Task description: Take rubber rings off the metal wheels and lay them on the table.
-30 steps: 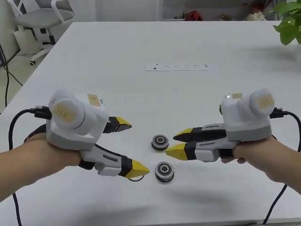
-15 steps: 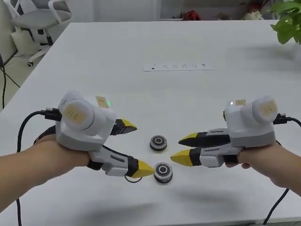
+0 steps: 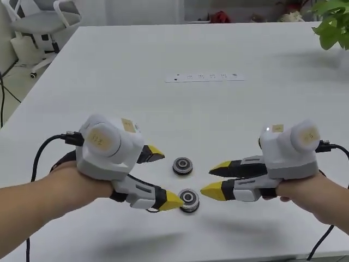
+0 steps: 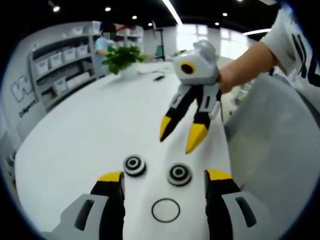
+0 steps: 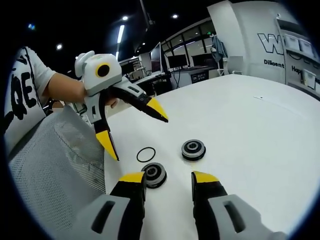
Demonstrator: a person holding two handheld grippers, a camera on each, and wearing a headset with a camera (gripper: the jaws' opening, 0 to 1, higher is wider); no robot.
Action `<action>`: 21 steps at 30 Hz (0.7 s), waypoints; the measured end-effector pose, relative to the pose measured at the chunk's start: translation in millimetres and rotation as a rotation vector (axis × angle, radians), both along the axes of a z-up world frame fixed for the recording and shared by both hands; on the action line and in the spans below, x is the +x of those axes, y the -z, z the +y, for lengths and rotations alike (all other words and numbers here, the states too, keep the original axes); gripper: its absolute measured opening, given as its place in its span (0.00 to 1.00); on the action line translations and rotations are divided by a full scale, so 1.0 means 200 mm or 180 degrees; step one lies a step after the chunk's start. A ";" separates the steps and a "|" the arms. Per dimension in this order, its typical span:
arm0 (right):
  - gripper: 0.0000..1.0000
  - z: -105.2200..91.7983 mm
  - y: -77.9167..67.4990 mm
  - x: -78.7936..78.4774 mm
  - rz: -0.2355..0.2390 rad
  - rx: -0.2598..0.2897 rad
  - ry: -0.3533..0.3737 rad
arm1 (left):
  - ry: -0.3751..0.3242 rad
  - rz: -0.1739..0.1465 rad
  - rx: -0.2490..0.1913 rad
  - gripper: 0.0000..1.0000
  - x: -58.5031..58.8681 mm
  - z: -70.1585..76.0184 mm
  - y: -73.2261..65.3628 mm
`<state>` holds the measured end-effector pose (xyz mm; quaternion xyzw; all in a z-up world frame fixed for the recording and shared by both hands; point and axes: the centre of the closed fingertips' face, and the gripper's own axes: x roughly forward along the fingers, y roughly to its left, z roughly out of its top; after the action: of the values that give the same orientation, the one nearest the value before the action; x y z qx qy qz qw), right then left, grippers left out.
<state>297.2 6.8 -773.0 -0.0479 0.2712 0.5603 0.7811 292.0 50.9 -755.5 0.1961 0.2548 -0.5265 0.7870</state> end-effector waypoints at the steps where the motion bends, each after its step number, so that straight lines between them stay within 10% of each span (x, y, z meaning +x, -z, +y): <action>1: 0.34 0.00 0.00 0.00 -0.0003 -0.0001 -0.0008 | 0.0006 0.0004 0.0004 0.65 0.00 0.00 0.00; 21: 0.27 0.06 0.16 -0.10 -0.0020 -0.0153 -0.0300 | 0.0089 0.0060 0.0058 0.50 -0.03 -0.05 0.10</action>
<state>277.1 18.3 -804.1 -0.0811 0.2796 0.5897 0.7533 286.8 41.6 -775.1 0.2018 0.2642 -0.5370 0.7753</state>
